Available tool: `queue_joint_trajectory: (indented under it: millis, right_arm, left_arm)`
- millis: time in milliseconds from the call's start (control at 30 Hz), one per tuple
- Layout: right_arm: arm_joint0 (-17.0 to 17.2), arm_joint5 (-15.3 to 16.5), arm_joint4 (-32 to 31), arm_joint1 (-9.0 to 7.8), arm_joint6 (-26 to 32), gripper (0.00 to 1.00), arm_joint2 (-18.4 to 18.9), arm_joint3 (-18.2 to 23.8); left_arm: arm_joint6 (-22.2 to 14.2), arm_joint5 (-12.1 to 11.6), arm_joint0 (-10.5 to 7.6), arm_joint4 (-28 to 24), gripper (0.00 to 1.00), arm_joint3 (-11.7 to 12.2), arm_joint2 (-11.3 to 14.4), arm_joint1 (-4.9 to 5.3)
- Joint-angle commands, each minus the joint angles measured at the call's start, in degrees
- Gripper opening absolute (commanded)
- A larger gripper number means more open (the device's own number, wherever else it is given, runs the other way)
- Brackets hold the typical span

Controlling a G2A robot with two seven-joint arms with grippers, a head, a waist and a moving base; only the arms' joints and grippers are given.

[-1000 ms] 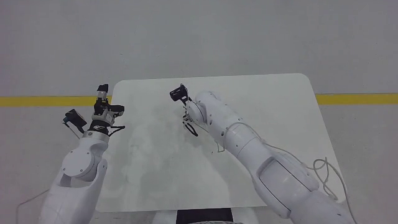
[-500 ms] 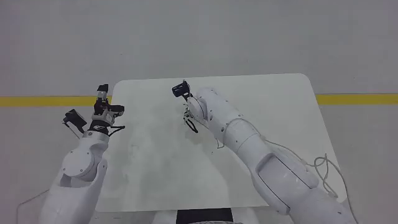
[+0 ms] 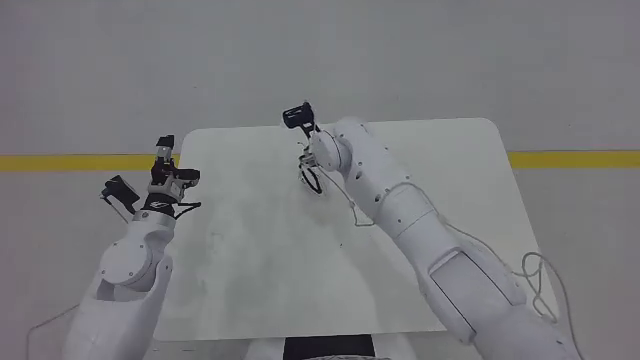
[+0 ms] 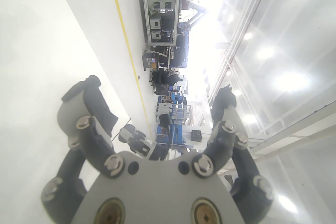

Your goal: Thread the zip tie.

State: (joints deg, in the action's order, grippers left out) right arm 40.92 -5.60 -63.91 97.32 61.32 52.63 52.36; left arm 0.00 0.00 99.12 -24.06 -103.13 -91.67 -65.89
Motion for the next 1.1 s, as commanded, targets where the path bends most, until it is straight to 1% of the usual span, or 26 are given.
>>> queue_joint_trajectory:
  millis: [0,67,133,167,533,567,600,667,733,833,867,900,967,1000,1033,1067]
  right_arm:
    - [1.47,-0.42,-0.14,-0.8,1.36,0.0,2.03,4.04]
    - [2.88,-1.2,0.01,-1.39,2.74,0.0,3.64,7.83]
    - [3.64,-2.15,-0.01,-1.66,3.94,0.0,4.32,10.59]
    - [3.9,-2.04,0.36,-1.68,4.28,0.0,4.34,11.46]
    - [3.97,-2.04,0.36,-1.7,4.37,0.0,4.35,11.64]
    - [4.15,-1.94,0.4,-1.7,3.55,0.0,4.36,11.95]
    - [4.25,-2.05,1.62,-1.63,2.16,0.0,4.72,13.14]
    - [3.45,-2.86,1.92,-1.47,2.28,0.0,4.5,13.79]
    - [1.79,-4.32,2.93,-0.98,2.57,0.0,3.75,14.17]
    - [-1.0,-6.18,5.54,0.07,1.87,0.0,2.2,13.0]
    - [-1.62,-6.87,8.2,0.49,0.74,0.0,2.39,12.31]
    - [-2.33,-6.82,10.64,0.89,0.0,0.0,2.4,11.19]
    - [-4.39,-6.73,15.12,1.77,-2.54,0.0,2.36,7.46]
    - [-5.13,-6.3,18.07,2.19,-3.66,0.0,2.67,5.94]
    - [-6.15,-5.59,21.59,2.67,-5.48,0.0,3.22,3.55]
    - [-7.03,-4.82,23.62,3.03,-6.48,0.0,3.3,1.73]
  left_arm:
    - [0.0,0.0,0.0,0.0,1.0,0.0,0.0,0.0]
    - [0.0,0.0,0.0,0.0,1.0,0.0,0.0,0.0]
    - [0.0,0.0,0.0,0.0,1.0,0.0,0.0,0.0]
    - [0.0,0.0,0.0,0.0,1.0,0.0,0.0,0.0]
    - [0.0,0.0,0.0,0.0,1.0,0.0,0.0,0.0]
    - [0.0,0.0,0.0,0.0,1.0,0.0,0.0,0.0]
    - [0.0,0.0,0.0,0.0,1.0,0.0,0.0,0.0]
    - [0.0,0.0,0.0,0.0,1.0,0.0,0.0,0.0]
    - [0.0,0.0,0.0,0.0,1.0,0.0,0.0,0.0]
    - [0.0,0.0,0.0,0.0,1.0,0.0,0.0,0.0]
    - [0.0,0.0,0.0,0.0,1.0,0.0,0.0,0.0]
    - [0.0,0.0,0.0,0.0,1.0,0.0,0.0,0.0]
    - [0.0,0.0,0.0,0.0,1.0,0.0,0.0,0.0]
    - [0.0,0.0,0.0,0.0,1.0,0.0,0.0,0.0]
    - [0.0,0.0,0.0,0.0,1.0,0.0,0.0,0.0]
    - [0.0,0.0,0.0,0.0,1.0,0.0,0.0,0.0]
